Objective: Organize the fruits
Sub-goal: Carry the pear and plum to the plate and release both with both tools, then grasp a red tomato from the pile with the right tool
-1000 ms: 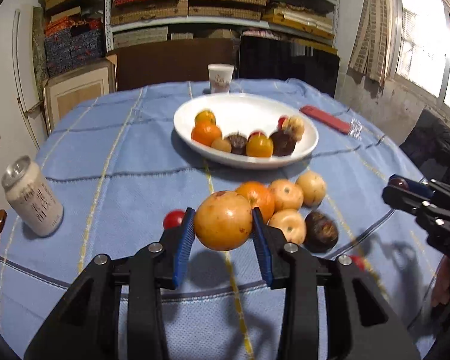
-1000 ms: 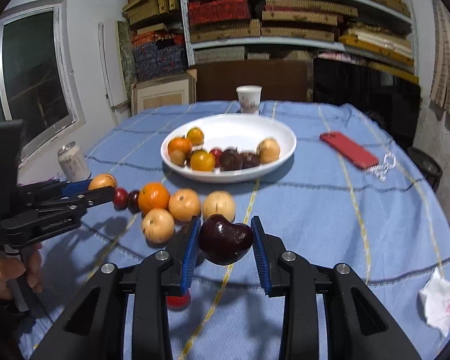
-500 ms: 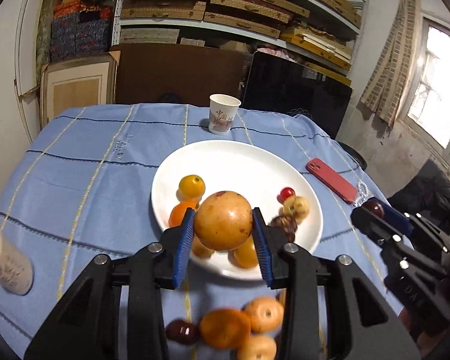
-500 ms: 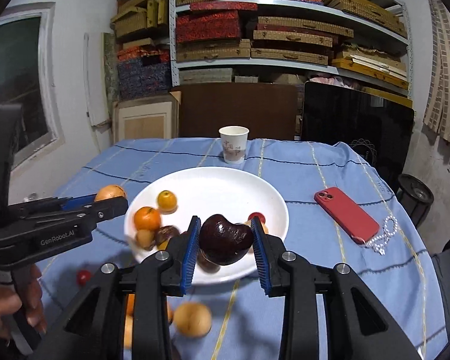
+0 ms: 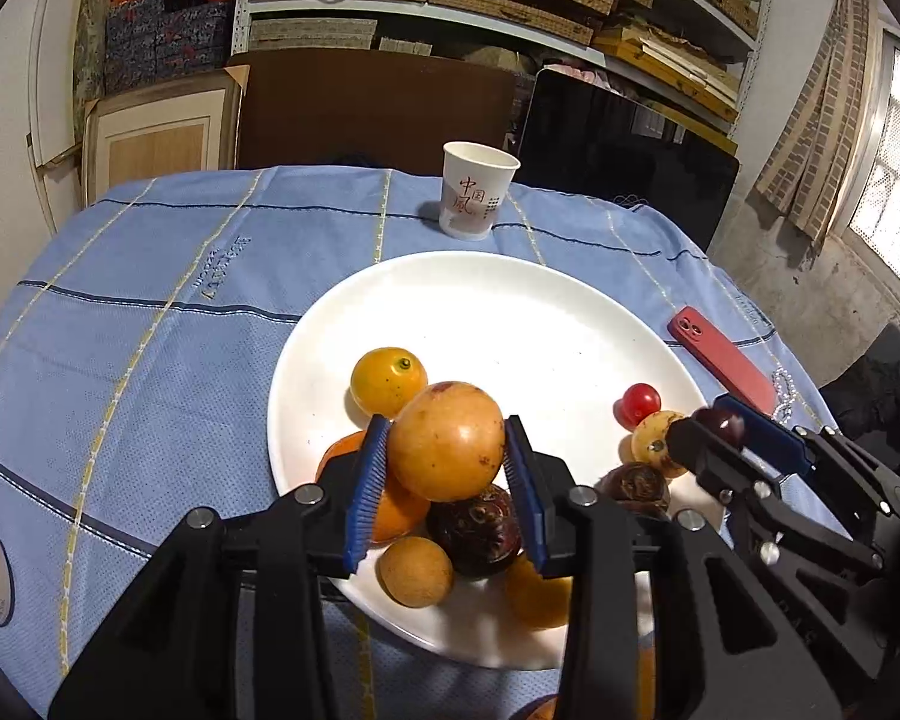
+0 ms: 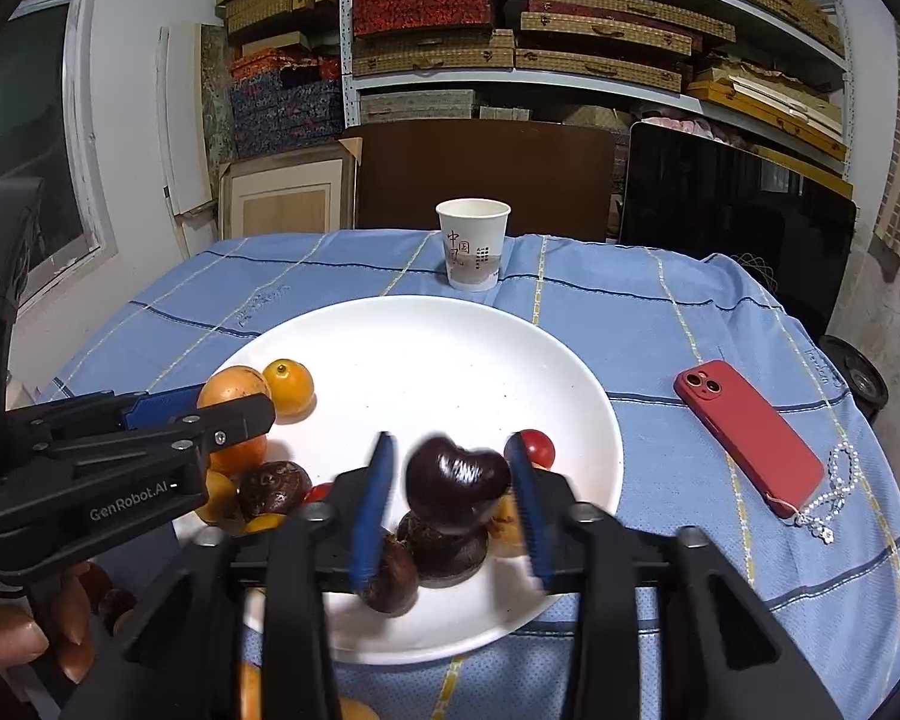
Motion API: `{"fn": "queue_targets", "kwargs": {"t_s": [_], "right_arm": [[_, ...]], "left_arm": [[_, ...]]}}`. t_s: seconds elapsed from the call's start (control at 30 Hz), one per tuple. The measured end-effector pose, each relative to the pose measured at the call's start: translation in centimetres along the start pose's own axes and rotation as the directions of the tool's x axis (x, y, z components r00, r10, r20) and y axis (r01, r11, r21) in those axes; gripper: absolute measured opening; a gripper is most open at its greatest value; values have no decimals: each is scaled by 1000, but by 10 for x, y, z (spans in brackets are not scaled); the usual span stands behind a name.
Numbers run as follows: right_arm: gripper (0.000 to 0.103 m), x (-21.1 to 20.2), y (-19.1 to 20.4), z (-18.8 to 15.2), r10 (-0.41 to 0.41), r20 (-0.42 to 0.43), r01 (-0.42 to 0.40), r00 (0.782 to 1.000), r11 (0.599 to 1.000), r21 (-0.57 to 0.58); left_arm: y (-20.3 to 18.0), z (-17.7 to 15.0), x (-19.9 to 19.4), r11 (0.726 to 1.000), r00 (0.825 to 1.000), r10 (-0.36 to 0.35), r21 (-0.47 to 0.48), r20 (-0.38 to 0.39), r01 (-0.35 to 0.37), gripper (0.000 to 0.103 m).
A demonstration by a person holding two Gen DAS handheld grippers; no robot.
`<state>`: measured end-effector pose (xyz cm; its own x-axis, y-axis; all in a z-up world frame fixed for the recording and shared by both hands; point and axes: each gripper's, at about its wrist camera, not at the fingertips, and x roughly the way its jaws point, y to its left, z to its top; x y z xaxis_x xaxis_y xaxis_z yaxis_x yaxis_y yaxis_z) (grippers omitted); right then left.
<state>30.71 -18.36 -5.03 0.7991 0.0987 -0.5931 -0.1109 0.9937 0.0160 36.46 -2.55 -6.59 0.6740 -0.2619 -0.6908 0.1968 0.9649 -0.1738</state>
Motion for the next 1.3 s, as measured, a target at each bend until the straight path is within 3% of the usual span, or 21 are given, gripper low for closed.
{"fn": "queue_targets", "kwargs": {"t_s": [0.03,0.07,0.2,0.5,0.87,1.13,1.3], "right_arm": [[69,-3,0,0,-16,18,16,1000,1000,1],[69,-6,-1,0,-25,33,25,999,1000,3],[69,-18,-4,3,-21,46,20,999,1000,15],[69,-69,2,-7,-8,90,9,996,1000,-15],[69,-127,30,-44,35,110,-26,993,996,-82],[69,-150,16,-74,71,76,-71,995,997,-5],[71,-146,7,-96,93,-7,-93,996,995,40]], "left_arm": [[-1,0,-1,1000,1000,17,4,7,-17,58],[-2,0,-4,999,999,40,8,20,-40,74],[-3,1,-24,998,996,46,34,72,-48,82],[14,-13,-98,999,986,33,13,164,-36,86],[41,-60,-187,1000,980,22,15,195,-25,89],[84,-89,-227,1000,986,18,-23,168,-14,89],[100,-103,-235,998,991,-27,-47,133,34,89]]}}
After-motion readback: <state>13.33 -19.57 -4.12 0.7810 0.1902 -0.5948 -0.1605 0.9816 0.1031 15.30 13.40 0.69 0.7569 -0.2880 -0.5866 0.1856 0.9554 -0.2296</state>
